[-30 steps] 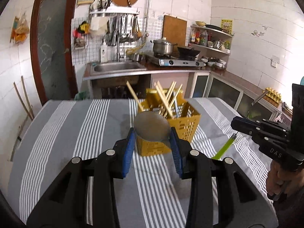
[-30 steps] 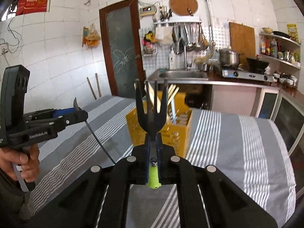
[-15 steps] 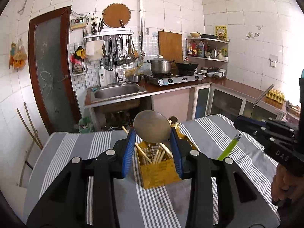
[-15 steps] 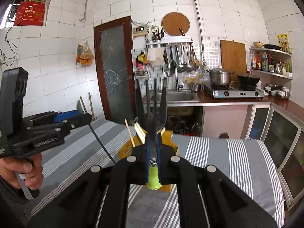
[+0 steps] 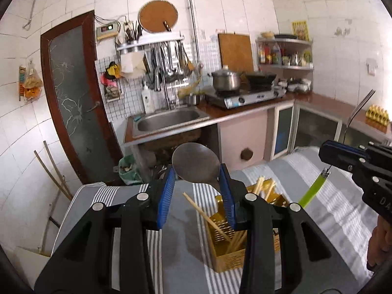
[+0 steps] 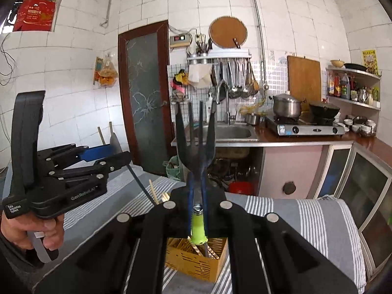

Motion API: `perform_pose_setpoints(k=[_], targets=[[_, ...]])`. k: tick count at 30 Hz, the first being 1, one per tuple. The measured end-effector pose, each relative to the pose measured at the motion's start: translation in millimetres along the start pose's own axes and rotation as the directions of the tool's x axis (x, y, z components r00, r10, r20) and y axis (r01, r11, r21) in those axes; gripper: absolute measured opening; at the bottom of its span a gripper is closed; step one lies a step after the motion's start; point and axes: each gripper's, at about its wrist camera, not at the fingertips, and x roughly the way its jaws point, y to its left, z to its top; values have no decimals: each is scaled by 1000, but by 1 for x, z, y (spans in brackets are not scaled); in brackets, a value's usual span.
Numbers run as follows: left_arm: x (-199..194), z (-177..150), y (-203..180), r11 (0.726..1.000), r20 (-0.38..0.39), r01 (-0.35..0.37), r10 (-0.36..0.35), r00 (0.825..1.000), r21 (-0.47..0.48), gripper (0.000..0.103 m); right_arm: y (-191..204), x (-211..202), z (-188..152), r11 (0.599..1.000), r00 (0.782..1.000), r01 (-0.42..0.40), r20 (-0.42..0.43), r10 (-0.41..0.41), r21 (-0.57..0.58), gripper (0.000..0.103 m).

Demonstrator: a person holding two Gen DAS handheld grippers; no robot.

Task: Organize utensils

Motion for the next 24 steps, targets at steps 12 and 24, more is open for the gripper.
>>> perform_pose_setpoints(k=[12, 24], targets=[[19, -55, 16, 993, -69, 50, -58, 996, -104, 81, -17, -7, -31, 992, 993, 119, -21, -119, 32, 64], [-134, -216, 39, 981, 114, -97, 117, 987, -171, 98, 11, -161, -163, 969, 968, 243, 44, -245, 44, 76]])
